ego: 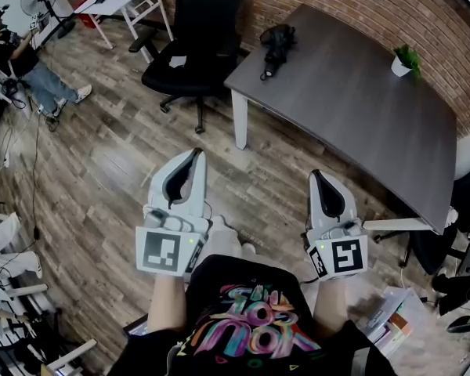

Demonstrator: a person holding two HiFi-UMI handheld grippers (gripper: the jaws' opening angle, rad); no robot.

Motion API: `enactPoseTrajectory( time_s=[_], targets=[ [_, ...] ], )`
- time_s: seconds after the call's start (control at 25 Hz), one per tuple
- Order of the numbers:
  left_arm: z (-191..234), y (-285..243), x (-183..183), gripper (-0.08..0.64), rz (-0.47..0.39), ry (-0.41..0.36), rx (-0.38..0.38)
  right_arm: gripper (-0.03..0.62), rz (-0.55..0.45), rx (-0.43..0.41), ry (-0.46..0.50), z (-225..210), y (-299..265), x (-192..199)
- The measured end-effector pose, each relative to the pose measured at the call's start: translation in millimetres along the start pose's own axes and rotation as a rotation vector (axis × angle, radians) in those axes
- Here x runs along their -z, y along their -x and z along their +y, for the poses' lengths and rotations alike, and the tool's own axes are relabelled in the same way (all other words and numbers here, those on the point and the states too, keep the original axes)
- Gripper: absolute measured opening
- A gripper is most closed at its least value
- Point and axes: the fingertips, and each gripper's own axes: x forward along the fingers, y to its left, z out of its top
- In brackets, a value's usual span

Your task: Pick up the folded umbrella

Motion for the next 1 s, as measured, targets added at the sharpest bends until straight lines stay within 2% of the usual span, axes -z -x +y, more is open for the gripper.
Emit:
enactPoseTrajectory(
  time_s=[0.4,0.68,1.0],
  targets=[
    [29,-38,15,0.0,-0.005,0.012,0.006,-0.002,0.018,0.003,0.003,-10,-47,10],
    [82,-103,27,0.0,0.021,0.048,0.034,-0.002,0.051,0.016,0.026,-14,-124,9],
    [140,-173,40,0.0,0.047,0.052,0.089,-0.002,0.071,0.056,0.032,-26,-209,4]
  ],
)
